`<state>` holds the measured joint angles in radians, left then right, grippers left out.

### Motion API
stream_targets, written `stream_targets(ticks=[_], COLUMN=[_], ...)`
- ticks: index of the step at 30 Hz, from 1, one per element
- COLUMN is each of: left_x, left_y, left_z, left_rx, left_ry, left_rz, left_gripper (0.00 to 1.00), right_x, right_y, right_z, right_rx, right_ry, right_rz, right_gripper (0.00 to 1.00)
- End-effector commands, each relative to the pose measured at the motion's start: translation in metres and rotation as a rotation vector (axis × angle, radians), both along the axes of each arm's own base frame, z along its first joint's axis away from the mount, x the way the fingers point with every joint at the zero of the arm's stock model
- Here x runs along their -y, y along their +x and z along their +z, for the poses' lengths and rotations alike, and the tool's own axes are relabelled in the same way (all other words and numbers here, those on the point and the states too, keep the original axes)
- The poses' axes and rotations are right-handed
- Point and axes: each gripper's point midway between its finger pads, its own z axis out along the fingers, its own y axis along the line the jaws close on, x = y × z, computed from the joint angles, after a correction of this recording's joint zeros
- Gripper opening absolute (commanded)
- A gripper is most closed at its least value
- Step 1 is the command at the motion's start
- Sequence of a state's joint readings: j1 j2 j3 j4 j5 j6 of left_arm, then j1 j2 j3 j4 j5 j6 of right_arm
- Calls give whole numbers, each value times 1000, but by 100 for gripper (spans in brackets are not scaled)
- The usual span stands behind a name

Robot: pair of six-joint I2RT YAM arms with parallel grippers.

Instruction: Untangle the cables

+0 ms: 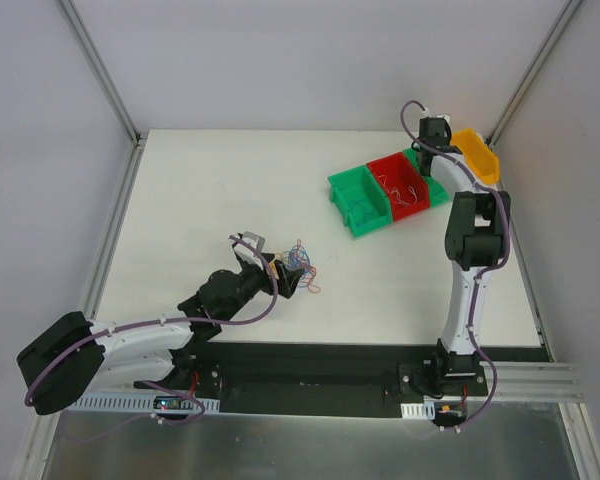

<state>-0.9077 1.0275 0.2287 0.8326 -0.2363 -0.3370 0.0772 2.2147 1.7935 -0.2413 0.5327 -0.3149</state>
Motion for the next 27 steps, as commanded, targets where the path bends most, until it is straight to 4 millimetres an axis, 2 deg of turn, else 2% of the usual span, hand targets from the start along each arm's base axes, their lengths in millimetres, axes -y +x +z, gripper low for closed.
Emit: stream_targets(ticks=[1,3,4,8,17,23,25,27], left_x=[3,4,4,7,8,6,6,6], left_y=[9,10,11,11,11,11,11,12], left_z=[15,14,13,9,6,9,9,11], left_rx=[24,18,15,5,-2,5,5,9], left_ry=[-27,-21,-17,-3,8,-5,-7,-10], left_rz=[13,16,15,9,2,7,7,9], left_gripper=[98,98,98,98,98,97,97,98], right_x=[-11,-17,-7,-9,-20,-17,-16,-15], right_y=[10,13,14,15,0,-2,2,2], right_z=[-10,-10,-7,-6,-31,-23,-14,-1], right_rx=[-49,-49,-38,-29,-56,-49,-44,-46], right_ry=[274,302,313,357,533,527,531,535], right_rz=[71,84,70,66,42,34,36,33], right_gripper=[0,0,0,0,0,0,6,17])
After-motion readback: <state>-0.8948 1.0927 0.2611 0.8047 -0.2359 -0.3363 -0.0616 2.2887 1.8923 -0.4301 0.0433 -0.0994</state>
